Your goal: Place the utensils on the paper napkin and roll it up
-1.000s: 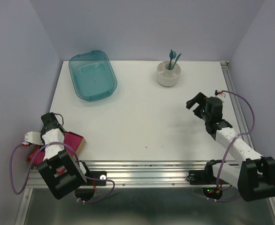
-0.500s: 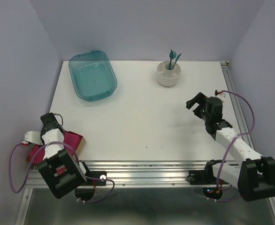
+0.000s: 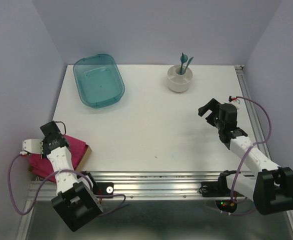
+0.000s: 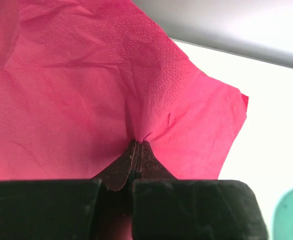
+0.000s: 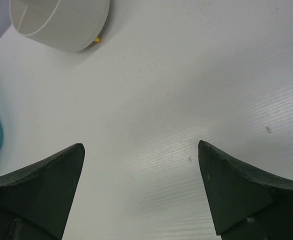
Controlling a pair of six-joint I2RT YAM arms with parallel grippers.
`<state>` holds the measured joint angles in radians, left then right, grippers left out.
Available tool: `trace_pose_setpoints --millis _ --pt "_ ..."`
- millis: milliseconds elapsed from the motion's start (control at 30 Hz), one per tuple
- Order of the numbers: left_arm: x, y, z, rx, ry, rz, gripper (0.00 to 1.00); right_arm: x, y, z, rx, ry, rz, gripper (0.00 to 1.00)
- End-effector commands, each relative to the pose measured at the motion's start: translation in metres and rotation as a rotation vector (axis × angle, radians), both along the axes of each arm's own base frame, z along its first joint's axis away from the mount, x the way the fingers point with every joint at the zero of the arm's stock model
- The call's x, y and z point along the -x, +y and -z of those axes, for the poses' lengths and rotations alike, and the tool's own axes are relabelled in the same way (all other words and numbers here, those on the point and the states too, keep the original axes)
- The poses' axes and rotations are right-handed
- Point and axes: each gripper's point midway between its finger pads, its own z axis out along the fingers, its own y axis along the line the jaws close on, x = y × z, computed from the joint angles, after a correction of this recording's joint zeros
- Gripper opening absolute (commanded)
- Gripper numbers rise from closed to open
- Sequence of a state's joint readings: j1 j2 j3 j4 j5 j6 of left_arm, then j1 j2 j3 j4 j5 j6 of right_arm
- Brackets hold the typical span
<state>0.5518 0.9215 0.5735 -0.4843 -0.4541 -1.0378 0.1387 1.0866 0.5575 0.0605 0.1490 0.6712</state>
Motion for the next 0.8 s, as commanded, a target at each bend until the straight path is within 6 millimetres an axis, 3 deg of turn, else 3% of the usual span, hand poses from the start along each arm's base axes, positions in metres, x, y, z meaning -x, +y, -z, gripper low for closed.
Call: trace_pose_setpoints --millis 0,233,367,600,767 --pt "-0.009 0.002 -0.033 -0.044 -0.076 0.033 0.0 -0.011 0.003 -0.027 -0.02 -0.082 -0.006 1.0" --pt "-0.019 -0.004 -0.05 -0.038 -0.126 0.09 0.0 -0.011 0.004 -0.026 -0.023 -0.079 -0.009 1.0" --pt "-0.016 -0.004 -0.043 -0.025 -0.102 0.081 0.01 -0.011 0.004 -0.027 -0.024 -0.082 -0.009 1.0" --pt "-0.014 -0.005 -0.012 0.022 -0.013 0.088 0.07 -0.011 0.004 -0.027 -0.027 -0.08 -0.011 1.0" --pt "-0.017 0.0 -0.01 0.014 0.004 0.093 0.2 -0.011 0.005 -0.026 -0.026 -0.077 -0.015 1.0"
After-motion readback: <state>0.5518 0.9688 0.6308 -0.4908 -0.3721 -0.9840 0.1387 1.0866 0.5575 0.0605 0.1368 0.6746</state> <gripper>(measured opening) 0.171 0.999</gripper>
